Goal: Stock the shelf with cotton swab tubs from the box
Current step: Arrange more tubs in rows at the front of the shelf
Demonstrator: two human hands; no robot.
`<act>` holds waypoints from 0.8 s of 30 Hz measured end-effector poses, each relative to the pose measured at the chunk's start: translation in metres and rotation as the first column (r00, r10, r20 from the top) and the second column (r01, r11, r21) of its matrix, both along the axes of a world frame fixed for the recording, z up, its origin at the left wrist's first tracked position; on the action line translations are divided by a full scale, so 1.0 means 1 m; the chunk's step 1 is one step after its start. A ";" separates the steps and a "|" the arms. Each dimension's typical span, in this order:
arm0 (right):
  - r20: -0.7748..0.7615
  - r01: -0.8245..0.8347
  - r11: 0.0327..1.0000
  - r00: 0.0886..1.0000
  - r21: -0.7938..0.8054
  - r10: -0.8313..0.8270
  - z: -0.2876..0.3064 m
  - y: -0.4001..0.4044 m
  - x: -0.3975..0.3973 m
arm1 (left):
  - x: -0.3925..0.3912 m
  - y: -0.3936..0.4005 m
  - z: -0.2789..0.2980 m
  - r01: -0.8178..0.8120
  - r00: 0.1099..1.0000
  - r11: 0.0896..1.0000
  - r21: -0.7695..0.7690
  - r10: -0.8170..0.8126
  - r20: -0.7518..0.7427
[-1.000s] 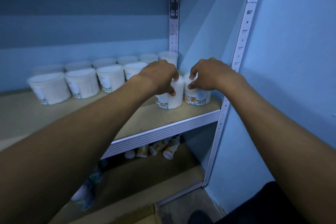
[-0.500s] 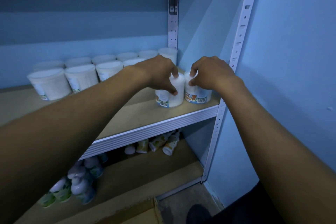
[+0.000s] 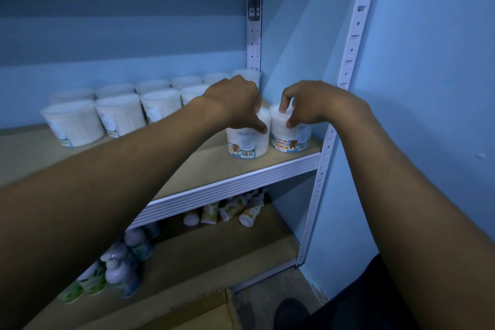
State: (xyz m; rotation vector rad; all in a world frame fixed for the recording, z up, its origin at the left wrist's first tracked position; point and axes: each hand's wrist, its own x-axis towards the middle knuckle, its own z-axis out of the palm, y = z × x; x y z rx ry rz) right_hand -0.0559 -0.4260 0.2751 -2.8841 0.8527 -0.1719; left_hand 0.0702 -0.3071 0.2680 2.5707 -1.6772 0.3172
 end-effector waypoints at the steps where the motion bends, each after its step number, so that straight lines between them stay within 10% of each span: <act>1: -0.006 0.005 1.000 1.000 0.009 -0.005 0.002 0.000 -0.001 | 0.000 0.001 0.001 -0.002 1.000 1.000 0.004 0.002 -0.006; 14: 0.117 -0.001 0.999 0.993 0.035 -0.003 -0.003 -0.004 0.006 | 0.001 0.004 0.024 0.038 0.994 0.960 0.278 -0.007 -0.110; 24: -0.074 -0.061 0.998 0.995 -0.007 0.061 0.008 -0.007 0.006 | 0.003 -0.006 0.024 -0.049 0.989 0.962 0.270 0.085 -0.121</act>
